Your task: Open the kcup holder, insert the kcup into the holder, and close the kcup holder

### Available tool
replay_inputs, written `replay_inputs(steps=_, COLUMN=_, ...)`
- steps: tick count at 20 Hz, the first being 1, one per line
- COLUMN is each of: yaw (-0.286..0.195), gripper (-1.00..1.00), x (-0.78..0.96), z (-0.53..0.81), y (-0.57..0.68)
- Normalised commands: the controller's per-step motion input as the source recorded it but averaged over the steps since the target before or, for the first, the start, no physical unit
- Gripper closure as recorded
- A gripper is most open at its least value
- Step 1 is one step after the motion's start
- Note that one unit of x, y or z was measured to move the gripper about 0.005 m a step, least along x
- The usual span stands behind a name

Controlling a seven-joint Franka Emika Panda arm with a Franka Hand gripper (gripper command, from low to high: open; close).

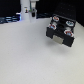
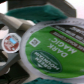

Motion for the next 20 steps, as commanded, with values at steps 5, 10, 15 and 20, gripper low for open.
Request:
replay_inputs(steps=5, yaw=0.003, gripper=1.00, x=0.15, z=0.23, y=0.69)
replay_inputs(steps=10, yaw=0.005, gripper=1.00, x=0.13, z=0.21, y=0.69)
replay_inputs(steps=15, yaw=0.008, gripper=1.00, x=0.10, z=0.23, y=0.69)
replay_inputs(steps=20, yaw=0.015, gripper=1.00, x=0.11, z=0.18, y=0.69)
